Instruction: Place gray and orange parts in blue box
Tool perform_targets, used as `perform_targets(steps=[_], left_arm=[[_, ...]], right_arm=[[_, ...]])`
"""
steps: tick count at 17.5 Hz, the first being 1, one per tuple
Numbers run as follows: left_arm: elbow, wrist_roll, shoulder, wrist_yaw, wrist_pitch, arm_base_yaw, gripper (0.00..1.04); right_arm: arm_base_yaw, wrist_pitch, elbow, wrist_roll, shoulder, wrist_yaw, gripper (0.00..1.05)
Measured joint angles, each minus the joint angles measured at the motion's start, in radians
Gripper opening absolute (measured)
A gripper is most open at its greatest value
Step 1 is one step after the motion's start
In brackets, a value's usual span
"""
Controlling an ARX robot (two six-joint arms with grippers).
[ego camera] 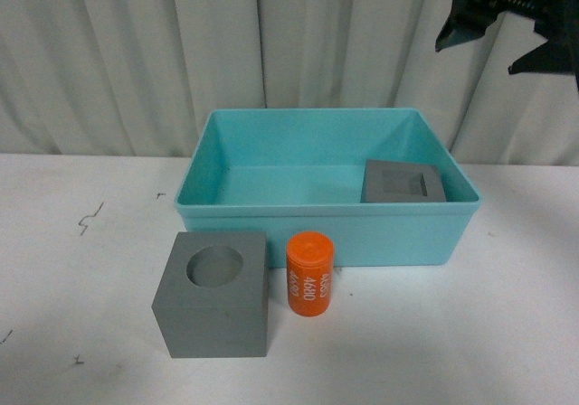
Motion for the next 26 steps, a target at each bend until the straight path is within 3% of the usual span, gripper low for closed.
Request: perform_targets(steps=[5,6,8,10,13,14,18,26], left_arm=[[0.000,0.000,0.000,0.000,0.000,0.000,0.98],[0.000,0.000,0.000,0.000,0.000,0.000,0.98],[0.000,0.000,0.000,0.000,0.000,0.000,0.98],[0.000,0.000,0.000,0.000,0.000,0.000,0.98],[0.000,0.000,0.000,0.000,0.000,0.000,0.98],[0.000,0.000,0.000,0.000,0.000,0.000,0.98],[0.000,0.000,0.000,0.000,0.000,0.000,0.98],[0.000,0.000,0.000,0.000,0.000,0.000,0.98]], right_arm=[[-0.014,0.133,-0.164,-0.014,-0.217,-0.017,0.98],[-0.008,0.280,-0.227,-0.045,-0.268,0.026,0.95],[-0.005,0.649,-0.512,-0.167,-0.445,0.240,0.71],[-0.048,0.761,-0.760,-0.207,-0.648,0.246,0.47],[-0.056,0.826,-0.978,-0.219,-0.770,0.227,0.12],[-0.101,0.837,-1.048,-0.227,-0.806,0.171,0.02],[-0.123,0.850,-1.192,-0.228,-0.953,0.172,0.02],[-0.123,0.728,-1.340,-0.228,-1.220,0.172,0.02]])
